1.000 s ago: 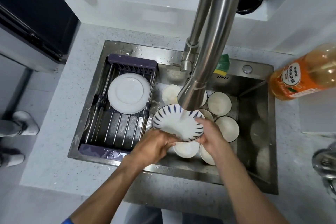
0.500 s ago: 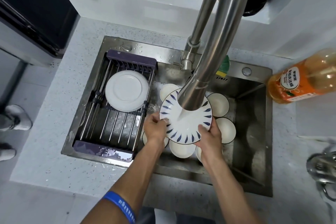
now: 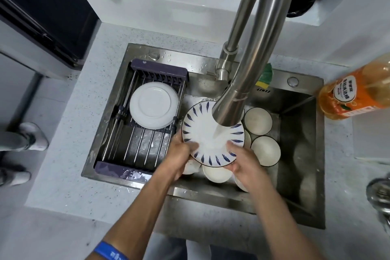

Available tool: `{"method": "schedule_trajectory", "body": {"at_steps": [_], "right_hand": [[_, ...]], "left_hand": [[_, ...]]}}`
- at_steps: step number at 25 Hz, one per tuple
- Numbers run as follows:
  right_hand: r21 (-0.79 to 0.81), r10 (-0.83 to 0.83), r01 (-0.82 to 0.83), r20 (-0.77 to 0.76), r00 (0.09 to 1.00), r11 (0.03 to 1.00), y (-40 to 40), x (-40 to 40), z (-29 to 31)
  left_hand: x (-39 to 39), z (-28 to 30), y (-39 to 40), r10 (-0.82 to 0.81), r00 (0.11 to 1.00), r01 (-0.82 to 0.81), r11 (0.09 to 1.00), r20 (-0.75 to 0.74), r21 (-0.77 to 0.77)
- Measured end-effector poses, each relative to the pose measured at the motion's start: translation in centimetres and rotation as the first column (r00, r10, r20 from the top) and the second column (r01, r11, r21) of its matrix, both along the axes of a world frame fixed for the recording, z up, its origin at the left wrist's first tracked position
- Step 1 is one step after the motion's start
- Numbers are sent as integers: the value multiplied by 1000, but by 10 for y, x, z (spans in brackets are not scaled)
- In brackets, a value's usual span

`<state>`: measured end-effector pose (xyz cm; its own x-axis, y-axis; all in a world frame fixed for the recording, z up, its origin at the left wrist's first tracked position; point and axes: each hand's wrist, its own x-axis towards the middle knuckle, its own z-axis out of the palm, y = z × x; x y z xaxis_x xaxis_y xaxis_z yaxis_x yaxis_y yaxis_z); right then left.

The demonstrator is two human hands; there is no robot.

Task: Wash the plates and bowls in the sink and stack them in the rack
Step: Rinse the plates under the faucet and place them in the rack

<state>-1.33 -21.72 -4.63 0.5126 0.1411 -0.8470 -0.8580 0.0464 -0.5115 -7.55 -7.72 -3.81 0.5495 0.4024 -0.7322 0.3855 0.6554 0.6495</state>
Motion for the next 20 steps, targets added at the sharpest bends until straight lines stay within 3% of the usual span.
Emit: {"method": "schedule_trajectory", "body": {"at_steps": [2,4,5,7,11,13,15,17,19,20], "right_hand": [[-37,12,-9,76,997,999,-5,5,-2],[-49,11,-8,56,998,999,-8,9,0],[-92,46,-41,58,997,995,-11,10,-1],[-207,104,-68,169,980,976,-14,9,-3],[-259,125,-2,462,878,966,-21,-3,-6],[-107,-62,117,417,907,987,-19,-22,-6],[36,-221,219,220,950,975,-18,-24,2],[-77,-107,122,170,980,990,-20,-13,1],[-259,85,-2,309,947,966,-16,-8,-1],[-290,112,-1,368,923,957,-15,-10,-1]], "left_hand": [[-4,-9,3,10,1000,-9,999,-13,32],[-10,-7,-3,108,994,-108,992,5,-70],[-13,-8,-7,60,998,-61,996,-12,-71],[-12,-14,-14,-2,999,0,999,-49,-32],[2,-21,-26,238,964,-253,956,-116,-146],[5,-22,-38,260,961,-273,940,-88,-203],[3,-18,-34,272,961,-278,937,-60,-212],[2,-18,-18,164,983,-172,977,-78,-126],[0,-16,-8,74,993,-80,995,-91,-63],[-2,-14,-10,102,991,-107,993,-92,-52]]}}
